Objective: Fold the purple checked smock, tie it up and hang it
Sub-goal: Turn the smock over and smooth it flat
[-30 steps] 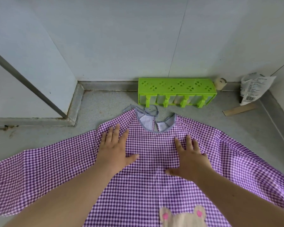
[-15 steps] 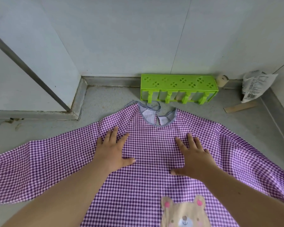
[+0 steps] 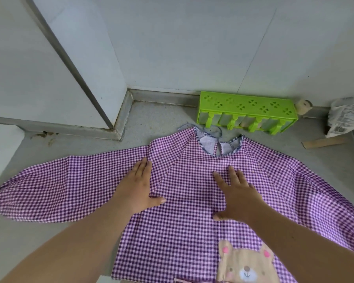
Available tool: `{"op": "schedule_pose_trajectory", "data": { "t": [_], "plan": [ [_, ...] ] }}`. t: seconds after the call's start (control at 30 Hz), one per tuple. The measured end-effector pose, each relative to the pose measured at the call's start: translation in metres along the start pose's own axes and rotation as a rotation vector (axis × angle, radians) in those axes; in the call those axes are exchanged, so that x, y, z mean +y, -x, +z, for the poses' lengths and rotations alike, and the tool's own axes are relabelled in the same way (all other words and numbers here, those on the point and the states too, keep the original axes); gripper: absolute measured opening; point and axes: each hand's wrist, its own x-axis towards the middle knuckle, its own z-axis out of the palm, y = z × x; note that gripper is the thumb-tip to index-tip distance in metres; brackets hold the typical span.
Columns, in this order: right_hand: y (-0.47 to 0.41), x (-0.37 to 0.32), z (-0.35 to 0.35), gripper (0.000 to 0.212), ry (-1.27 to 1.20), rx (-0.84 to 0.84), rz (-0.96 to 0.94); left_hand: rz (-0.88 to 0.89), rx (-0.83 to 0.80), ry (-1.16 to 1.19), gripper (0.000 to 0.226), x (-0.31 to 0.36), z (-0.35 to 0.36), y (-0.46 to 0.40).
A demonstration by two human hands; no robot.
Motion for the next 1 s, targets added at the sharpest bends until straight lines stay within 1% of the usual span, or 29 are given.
{"op": "schedule_pose_trajectory", "data": {
  "t": [0.1,0.2,0.27,0.33,0.37,0.4,0.47,0.57,0.7,0.83,0.9,1.0],
  "plan": [
    [-0.001,0.009,-0.008,0.145,-0.012,-0.013,0.003,0.008,0.001,-0.044,0.14,-0.022,0.005,0.004],
    [-0.001,0.004,-0.016,0.145,0.006,-0.022,0.051,-0.037,0.008,-0.029,0.126,-0.035,0.006,0.006],
    [-0.002,-0.015,-0.022,0.132,0.047,0.03,0.057,-0.057,-0.003,-0.023,0.118,-0.033,0.002,0.005],
    [-0.007,-0.049,-0.029,0.113,0.038,0.113,-0.024,-0.072,-0.013,-0.014,0.116,-0.032,0.0,0.003],
    [-0.01,-0.067,-0.032,0.108,0.013,0.132,-0.072,-0.075,-0.017,-0.012,0.115,-0.029,0.0,0.002],
    [-0.014,-0.085,-0.034,0.107,-0.008,0.119,-0.104,-0.071,-0.018,-0.009,0.115,-0.027,-0.001,0.001],
    [-0.024,-0.119,-0.032,0.114,-0.032,0.052,-0.116,-0.062,-0.019,0.006,0.112,-0.036,-0.001,0.004],
    [-0.034,-0.139,-0.03,0.13,-0.005,-0.002,-0.048,-0.085,-0.007,0.014,0.109,-0.061,0.003,0.018],
    [-0.038,-0.145,-0.034,0.135,0.014,-0.022,-0.046,-0.19,0.046,0.037,0.109,-0.112,0.019,0.054],
    [-0.041,-0.142,-0.034,0.139,0.026,-0.025,-0.031,-0.33,0.061,0.1,0.105,-0.141,0.022,0.073],
    [-0.041,-0.144,-0.035,0.138,0.03,-0.027,-0.025,-0.432,0.083,0.138,0.098,-0.153,0.024,0.082],
    [-0.039,-0.147,-0.037,0.138,0.036,-0.037,-0.018,-0.673,0.165,0.374,0.087,-0.168,0.033,0.092]
  ]
}}
